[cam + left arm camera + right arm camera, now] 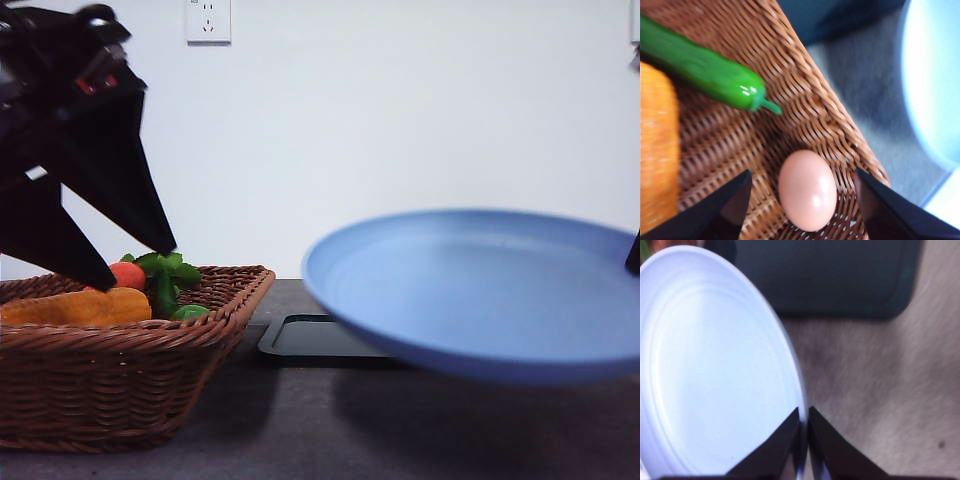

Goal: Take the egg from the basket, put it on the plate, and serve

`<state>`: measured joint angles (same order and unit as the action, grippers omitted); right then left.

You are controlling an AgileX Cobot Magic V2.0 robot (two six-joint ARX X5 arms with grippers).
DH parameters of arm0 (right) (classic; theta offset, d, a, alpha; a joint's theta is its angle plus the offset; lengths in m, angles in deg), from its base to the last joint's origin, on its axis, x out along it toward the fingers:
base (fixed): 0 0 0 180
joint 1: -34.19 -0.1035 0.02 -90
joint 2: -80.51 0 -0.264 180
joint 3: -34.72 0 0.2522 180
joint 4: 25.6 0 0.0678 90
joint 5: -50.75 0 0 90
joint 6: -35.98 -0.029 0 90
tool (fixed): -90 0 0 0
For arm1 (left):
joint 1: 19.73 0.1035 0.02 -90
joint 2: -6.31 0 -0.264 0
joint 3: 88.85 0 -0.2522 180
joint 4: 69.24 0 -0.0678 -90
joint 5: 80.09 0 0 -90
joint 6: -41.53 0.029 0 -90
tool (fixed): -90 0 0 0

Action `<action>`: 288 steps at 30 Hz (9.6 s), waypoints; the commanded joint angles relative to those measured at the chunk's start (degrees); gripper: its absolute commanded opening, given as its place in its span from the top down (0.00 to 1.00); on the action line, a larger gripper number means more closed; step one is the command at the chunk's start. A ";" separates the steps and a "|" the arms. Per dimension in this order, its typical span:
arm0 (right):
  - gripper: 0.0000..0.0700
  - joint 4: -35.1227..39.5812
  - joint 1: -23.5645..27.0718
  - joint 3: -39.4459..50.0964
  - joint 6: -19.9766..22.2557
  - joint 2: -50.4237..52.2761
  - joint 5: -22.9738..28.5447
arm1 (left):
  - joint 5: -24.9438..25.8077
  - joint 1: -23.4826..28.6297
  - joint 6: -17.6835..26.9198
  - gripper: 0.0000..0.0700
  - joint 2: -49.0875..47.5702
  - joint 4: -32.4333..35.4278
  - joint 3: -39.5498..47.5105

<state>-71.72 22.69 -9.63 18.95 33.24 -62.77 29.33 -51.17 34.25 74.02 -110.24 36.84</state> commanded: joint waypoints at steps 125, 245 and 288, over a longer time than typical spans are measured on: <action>1.00 -5.40 1.73 -11.86 3.92 -21.31 -10.16 | -19.02 -23.28 19.89 0.46 11.02 -8.20 -27.32; 1.00 30.25 -21.72 4.11 12.58 5.84 35.59 | -22.01 16.39 4.36 1.00 -55.66 4.04 9.08; 1.00 30.25 -21.72 4.11 12.58 5.84 35.59 | -21.99 33.03 4.65 1.00 -67.55 10.14 37.90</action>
<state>-42.04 1.35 -5.22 31.46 39.28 -27.26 7.26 -18.12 39.03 6.60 -99.70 73.43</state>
